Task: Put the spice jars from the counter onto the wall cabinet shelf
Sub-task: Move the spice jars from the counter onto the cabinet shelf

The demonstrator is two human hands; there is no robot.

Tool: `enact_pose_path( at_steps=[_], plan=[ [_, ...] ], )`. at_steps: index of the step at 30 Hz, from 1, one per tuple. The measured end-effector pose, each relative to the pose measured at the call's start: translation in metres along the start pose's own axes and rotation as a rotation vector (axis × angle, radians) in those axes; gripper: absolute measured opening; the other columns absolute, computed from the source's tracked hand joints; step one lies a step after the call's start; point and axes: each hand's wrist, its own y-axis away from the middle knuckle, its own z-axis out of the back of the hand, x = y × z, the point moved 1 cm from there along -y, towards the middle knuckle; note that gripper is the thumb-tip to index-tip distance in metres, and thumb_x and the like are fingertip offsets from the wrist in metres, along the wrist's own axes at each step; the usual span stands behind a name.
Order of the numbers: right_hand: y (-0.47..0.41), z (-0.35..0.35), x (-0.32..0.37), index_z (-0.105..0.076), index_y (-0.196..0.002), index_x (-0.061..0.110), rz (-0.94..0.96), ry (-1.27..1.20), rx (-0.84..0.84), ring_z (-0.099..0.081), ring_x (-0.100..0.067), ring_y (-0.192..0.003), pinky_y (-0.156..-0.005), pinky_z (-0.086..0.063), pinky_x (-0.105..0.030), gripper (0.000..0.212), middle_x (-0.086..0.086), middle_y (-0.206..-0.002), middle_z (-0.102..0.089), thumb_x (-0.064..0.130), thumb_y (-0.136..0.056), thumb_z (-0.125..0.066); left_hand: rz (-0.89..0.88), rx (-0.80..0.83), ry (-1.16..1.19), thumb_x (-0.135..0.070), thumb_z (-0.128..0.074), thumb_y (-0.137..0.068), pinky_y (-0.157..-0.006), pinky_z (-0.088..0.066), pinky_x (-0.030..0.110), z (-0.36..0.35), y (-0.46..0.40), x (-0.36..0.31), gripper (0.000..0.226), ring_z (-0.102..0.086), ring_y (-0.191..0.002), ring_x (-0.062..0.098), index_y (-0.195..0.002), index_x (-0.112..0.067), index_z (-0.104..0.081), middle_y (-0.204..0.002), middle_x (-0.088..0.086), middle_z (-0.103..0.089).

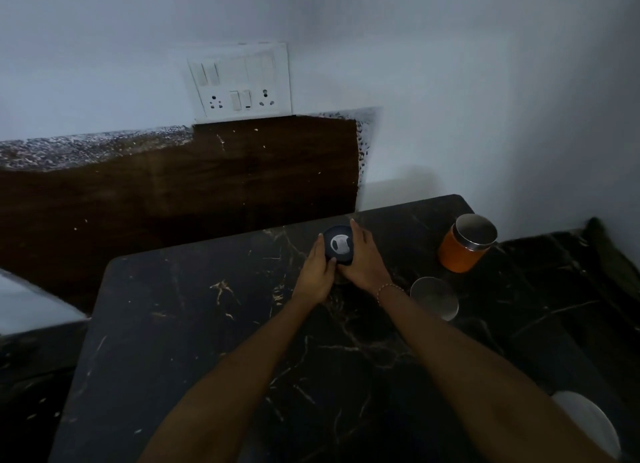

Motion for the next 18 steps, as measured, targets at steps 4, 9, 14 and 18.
enact_pose_path(
  at_steps=[4,9,14,18],
  plan=[
    [0.001,0.002,0.007,-0.016,-0.145,0.022,0.023,-0.02,-0.073,-0.03,-0.031,-0.134,-0.108,-0.032,-0.043,0.103,-0.012,-0.147,-0.027,0.036,-0.065,-0.079,0.038,-0.026,0.201,-0.01,-0.036,-0.097,-0.105,-0.028,0.024,0.01,0.005,-0.004,0.052,-0.038,-0.135,0.023,-0.147,-0.012,-0.02,-0.147,0.012,-0.038],
    [0.006,0.014,0.035,-0.022,-0.143,0.018,0.014,-0.179,-0.185,-0.031,-0.029,-0.132,-0.105,-0.034,-0.04,0.101,-0.013,-0.143,-0.031,0.039,-0.064,-0.08,0.063,-0.089,0.493,-0.033,-0.037,-0.098,-0.089,-0.039,0.016,0.026,0.024,-0.02,0.043,-0.049,-0.104,-0.001,-0.14,-0.025,-0.033,-0.14,0.003,-0.046],
    [0.021,0.031,0.077,-0.047,-0.131,0.009,0.029,-0.431,-0.225,-0.051,-0.018,-0.109,-0.082,-0.043,-0.014,0.06,-0.011,-0.125,-0.051,0.037,-0.082,-0.065,0.046,-0.198,0.62,-0.048,-0.058,-0.082,-0.101,-0.044,0.028,0.049,0.041,-0.041,0.08,-0.049,-0.12,0.012,-0.145,-0.025,-0.016,-0.144,0.005,-0.04],
    [0.034,0.054,0.108,-0.064,-0.109,0.013,0.084,-0.703,-0.133,-0.061,-0.021,-0.096,-0.076,-0.053,-0.026,0.022,-0.011,-0.109,-0.064,0.02,-0.092,-0.052,0.009,-0.275,0.615,-0.023,-0.074,-0.075,-0.097,-0.047,0.038,0.088,0.05,-0.05,0.083,-0.05,-0.117,0.021,-0.14,-0.018,-0.023,-0.134,0.006,-0.042]
  ],
)
